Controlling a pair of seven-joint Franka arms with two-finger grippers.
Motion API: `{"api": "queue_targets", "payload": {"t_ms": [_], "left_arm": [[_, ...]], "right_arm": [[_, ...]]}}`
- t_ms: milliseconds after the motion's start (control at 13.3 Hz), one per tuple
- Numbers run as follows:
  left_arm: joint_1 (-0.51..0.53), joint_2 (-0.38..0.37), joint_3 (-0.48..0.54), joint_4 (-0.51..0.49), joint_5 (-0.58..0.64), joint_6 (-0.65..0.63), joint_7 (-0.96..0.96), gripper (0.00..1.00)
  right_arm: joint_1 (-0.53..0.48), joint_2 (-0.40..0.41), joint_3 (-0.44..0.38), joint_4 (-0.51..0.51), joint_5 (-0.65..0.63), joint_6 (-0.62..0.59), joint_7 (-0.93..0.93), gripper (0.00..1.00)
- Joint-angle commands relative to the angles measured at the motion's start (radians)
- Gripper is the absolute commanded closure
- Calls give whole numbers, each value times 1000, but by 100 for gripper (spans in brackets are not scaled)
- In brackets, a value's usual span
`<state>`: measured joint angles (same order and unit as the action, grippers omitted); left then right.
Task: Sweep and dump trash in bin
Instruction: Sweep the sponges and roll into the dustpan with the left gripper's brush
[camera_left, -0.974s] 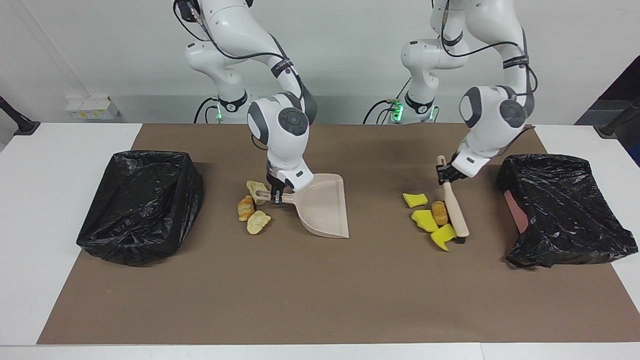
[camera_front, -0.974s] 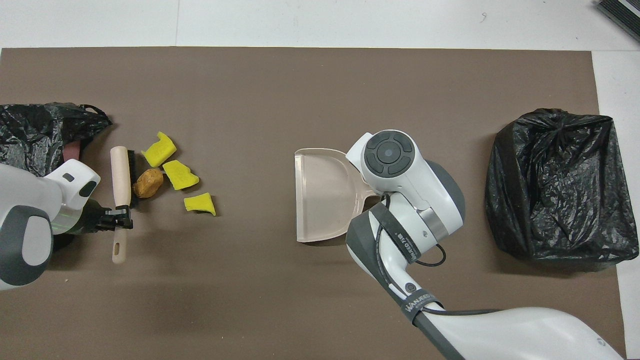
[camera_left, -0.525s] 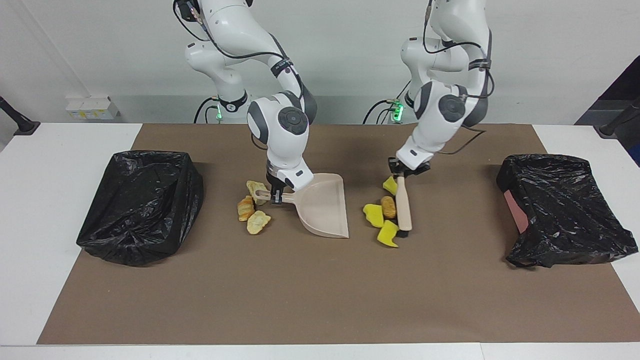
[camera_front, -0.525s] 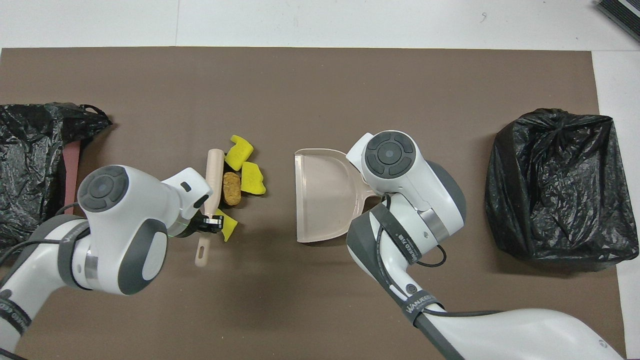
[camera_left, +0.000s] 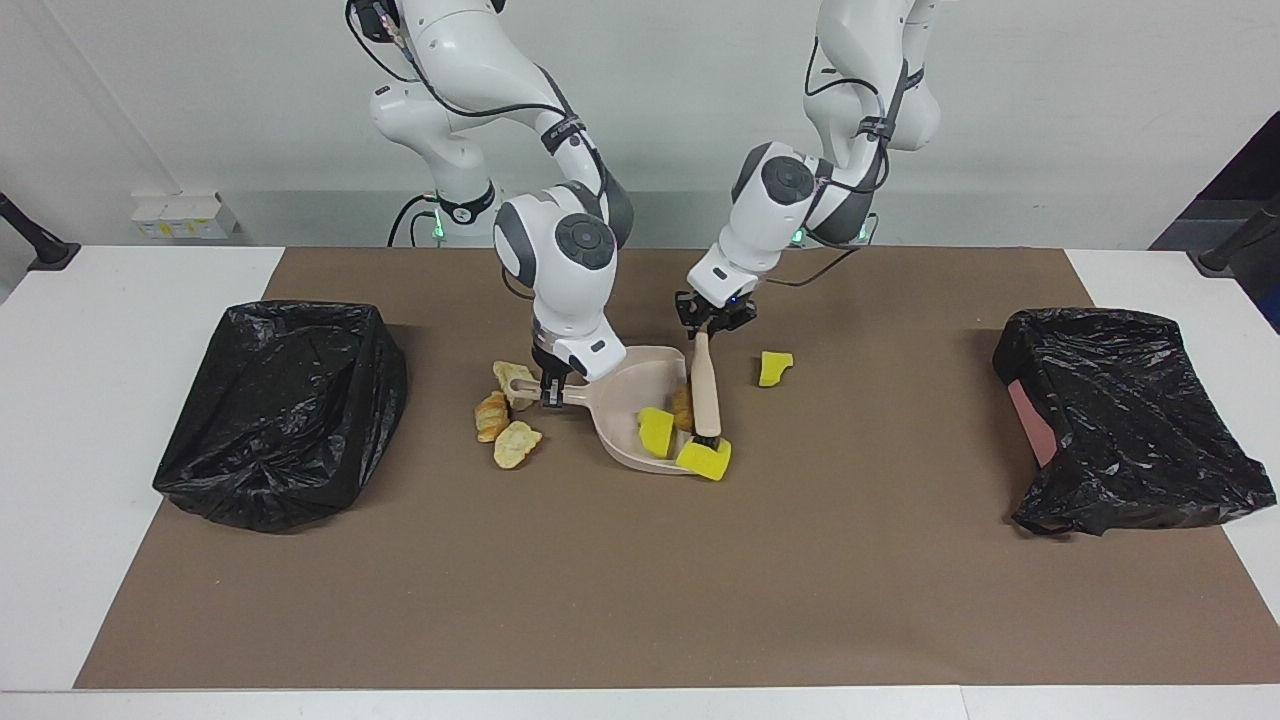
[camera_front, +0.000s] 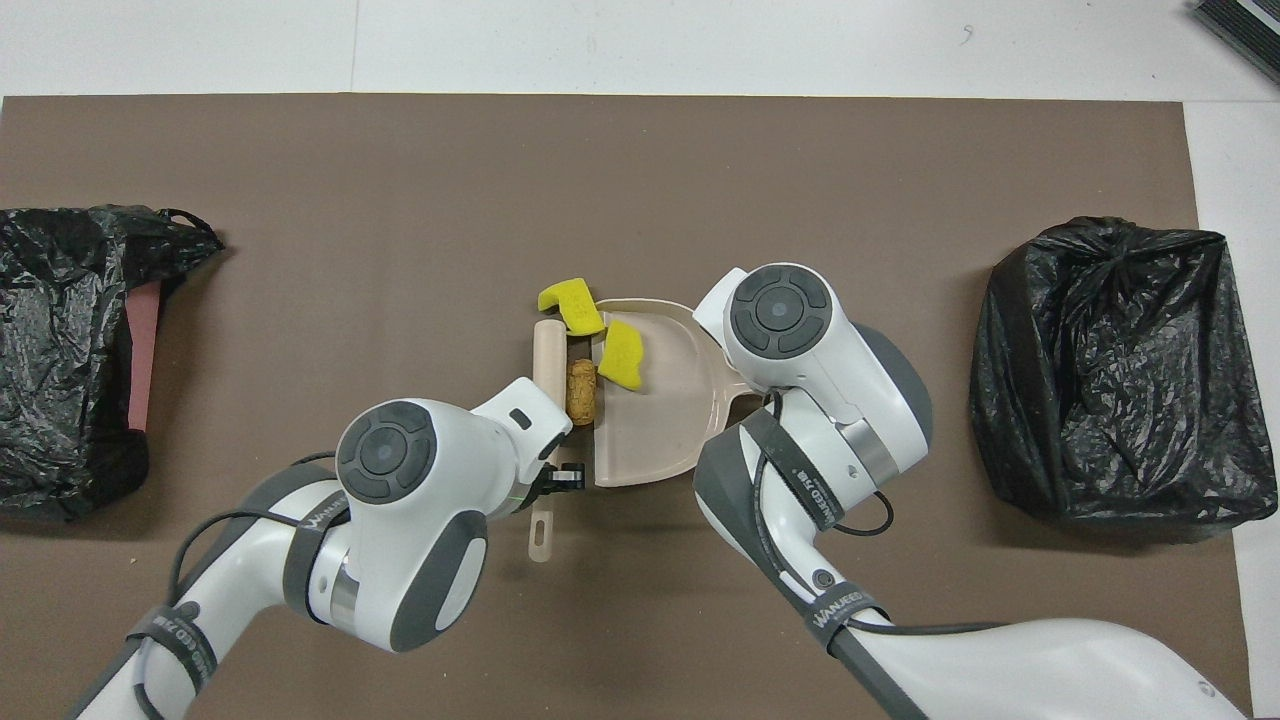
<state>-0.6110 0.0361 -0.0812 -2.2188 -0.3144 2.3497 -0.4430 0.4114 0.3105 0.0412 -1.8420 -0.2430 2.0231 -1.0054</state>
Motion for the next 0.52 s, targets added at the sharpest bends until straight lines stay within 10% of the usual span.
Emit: {"api": "queue_targets", "payload": {"t_ms": [0,450], "left_arm": [[2,-53,12,25,-20,-83,-14,100],[141,-214,17,-28,23,-417,-40,100]], "right_arm": [[-9,-30,6,-45,-25,28,4,100],[-9,-28,6,-45,-24,28,5,100]]}}
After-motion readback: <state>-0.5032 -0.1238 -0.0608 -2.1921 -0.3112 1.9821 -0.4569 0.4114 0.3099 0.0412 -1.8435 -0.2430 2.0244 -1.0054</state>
